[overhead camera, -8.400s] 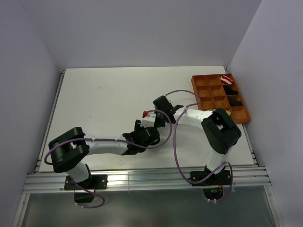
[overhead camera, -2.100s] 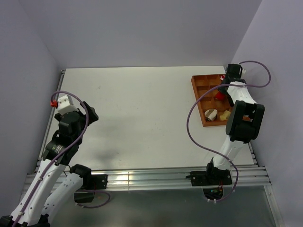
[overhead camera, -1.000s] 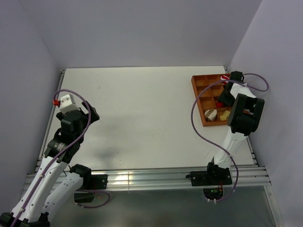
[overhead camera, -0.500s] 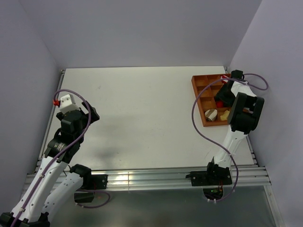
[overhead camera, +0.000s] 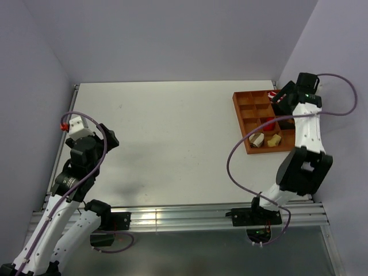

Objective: Roll the socks
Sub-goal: Reset both arms

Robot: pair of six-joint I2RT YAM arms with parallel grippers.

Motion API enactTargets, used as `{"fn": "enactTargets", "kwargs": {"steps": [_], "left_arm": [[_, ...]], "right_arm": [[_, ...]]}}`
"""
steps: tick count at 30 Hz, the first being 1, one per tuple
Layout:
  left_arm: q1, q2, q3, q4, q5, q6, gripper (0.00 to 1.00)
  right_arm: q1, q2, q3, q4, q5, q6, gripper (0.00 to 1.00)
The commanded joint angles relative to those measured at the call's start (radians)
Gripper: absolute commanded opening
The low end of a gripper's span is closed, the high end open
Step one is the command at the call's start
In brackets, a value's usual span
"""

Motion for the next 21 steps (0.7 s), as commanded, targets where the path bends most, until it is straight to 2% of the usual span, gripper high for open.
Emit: {"fn": "enactTargets", "kwargs": {"steps": [1,7,10,13,16,21], "left_arm": [[0.005,-0.032,0.015,0.008,-0.029,0.019,0.94],[0.005,-0.044,0.115,-0.072,-0.044,0.031,0.95],[0.005,-0.055,0.165,-0.118,-0.049,0.047,0.95],[0.005,-0.067,0.227,-0.178,-0.038,0.045,0.95],[0.005,-0.081,0.280,-0.241,-0.025,0.035,0.95],[0.005,-0.124,0.343,-0.319,-0.006,0.027,0.95]], "right_arm": [[-0.009,-0.206,0.002,-0.032,0.032,0.046,0.87],[-0.009,-0.530,-0.012,-0.072,-0.005,0.004,0.92],[-0.009,-0.686,-0.065,-0.075,-0.020,-0.032,0.93],[-0.009,-0.849,-0.136,-0.072,0.027,-0.039,0.98],[0.060,-1.048,-0.214,-0.049,0.120,-0.019,0.99],[0.221,-1.214,-0.259,-0.037,0.217,-0.039,1.00]]}}
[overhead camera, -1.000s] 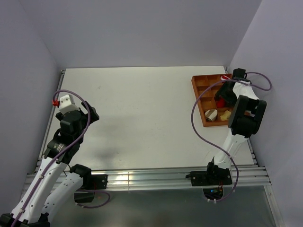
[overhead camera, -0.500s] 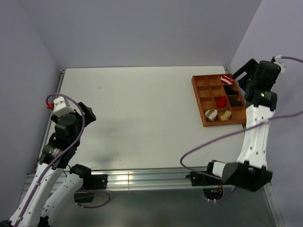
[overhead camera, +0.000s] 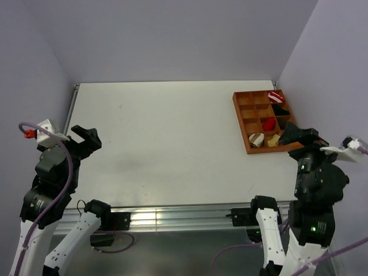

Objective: Roll the socks
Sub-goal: Reset both arms

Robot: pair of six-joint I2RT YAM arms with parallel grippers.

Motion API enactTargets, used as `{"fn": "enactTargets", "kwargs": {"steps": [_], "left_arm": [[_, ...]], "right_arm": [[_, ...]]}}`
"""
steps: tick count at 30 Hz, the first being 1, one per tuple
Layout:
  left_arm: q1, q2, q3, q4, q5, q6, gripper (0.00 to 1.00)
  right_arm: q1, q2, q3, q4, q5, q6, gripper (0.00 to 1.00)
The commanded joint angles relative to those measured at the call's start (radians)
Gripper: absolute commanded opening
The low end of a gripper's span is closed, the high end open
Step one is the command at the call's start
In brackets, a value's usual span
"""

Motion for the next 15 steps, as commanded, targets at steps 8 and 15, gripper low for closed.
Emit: {"fn": "enactTargets", "kwargs": {"steps": [8,15], "left_arm": [[0.004,-0.082,0.069,-0.109,0.004,-0.002,0.95],[0.004,-0.120,0.033,-0.119,-0.030,-0.021,0.95]], "right_arm": [[0.246,-0.193,-0.086,-0.014,0.237,-0.063,0.99],[0.333,-0.265,-0.164,-0.017,0.300,-0.079,0.97]]}}
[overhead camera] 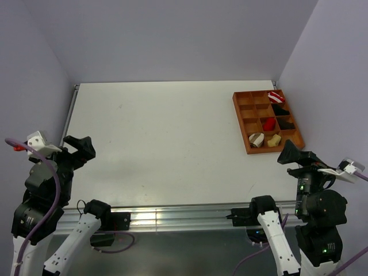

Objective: Roll the socks
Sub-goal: Reset both arms

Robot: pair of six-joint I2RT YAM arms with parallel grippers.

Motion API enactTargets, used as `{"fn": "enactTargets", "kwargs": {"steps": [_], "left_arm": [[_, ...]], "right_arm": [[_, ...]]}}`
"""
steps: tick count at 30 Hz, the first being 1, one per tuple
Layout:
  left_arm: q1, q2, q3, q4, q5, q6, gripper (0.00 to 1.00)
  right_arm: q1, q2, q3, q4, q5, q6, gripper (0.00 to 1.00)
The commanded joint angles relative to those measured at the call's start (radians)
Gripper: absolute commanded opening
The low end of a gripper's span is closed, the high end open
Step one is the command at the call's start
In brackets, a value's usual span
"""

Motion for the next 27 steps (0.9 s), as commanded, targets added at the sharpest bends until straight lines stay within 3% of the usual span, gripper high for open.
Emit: {"fn": "enactTargets", "kwargs": {"steps": [1,27], "left_arm": [[0.004,-0.031,-0.006,-0.003,-0.032,-0.018,0.95],[0.004,-0.064,-0.066,0.028,-0.041,-0.055,0.96]], "right_arm": [[0.031,-0.029,-0.020,-0.001,0.068,-0.028,0.97],[0.076,-0.026,-0.051,0.007,0.077,-0.036,0.97]]}}
